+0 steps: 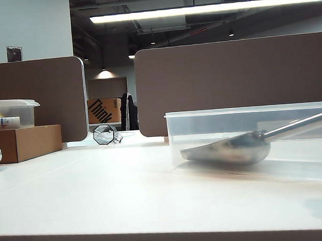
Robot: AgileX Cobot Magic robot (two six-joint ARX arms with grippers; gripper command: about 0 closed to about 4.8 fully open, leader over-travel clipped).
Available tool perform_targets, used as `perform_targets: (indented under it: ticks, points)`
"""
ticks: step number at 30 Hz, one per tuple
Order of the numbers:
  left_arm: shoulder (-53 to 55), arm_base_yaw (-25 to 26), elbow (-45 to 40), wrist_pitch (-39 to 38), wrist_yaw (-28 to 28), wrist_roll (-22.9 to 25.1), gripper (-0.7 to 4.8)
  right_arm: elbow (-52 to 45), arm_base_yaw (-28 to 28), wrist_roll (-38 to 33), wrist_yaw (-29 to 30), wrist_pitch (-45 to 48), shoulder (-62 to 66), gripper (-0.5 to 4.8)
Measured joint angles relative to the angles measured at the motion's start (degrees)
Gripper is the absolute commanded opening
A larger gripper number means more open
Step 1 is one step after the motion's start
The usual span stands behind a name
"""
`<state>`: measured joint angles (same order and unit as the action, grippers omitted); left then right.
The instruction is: Pick up the metal ice scoop from the table and place it inside the transparent plastic box.
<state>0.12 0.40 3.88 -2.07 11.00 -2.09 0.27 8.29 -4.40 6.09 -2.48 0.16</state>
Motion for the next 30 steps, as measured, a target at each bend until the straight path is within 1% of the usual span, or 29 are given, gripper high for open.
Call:
perform_targets:
  ticks: [4, 7, 8, 9, 11, 27, 30]
  points:
    - [0.0, 0.0, -3.5, 2.3, 0.2, -1.8, -0.05, 0.0, 0.0, 0.0, 0.0, 0.0, 0.0, -0.01]
    - [0.0, 0.0, -3.5, 3.4, 0.1, 0.1, -0.05, 0.0, 0.0, 0.0, 0.0, 0.0, 0.0, -0.01]
    - [0.0, 0.0, -3.5, 3.6, -0.4, 0.7, -0.05, 0.0, 0.0, 0.0, 0.0, 0.0, 0.0, -0.01]
    - [0.0, 0.0, -3.5, 3.6, -2.7, 1.0, -0.05, 0.0, 0.0, 0.0, 0.0, 0.0, 0.0, -0.01]
    - [0.0, 0.0, -3.5, 4.0, -5.5, 1.0, -0.05, 0.0, 0.0, 0.0, 0.0, 0.0, 0.0, -0.01]
    - [0.0, 0.0, -3.5, 4.6, -5.6, 1.0, -0.05, 0.0, 0.0, 0.0, 0.0, 0.0, 0.0, -0.01]
    - [0.0, -1.1, -3.5, 4.6, -5.6, 1.0, -0.05, 0.0, 0.0, 0.0, 0.0, 0.0, 0.0, -0.01]
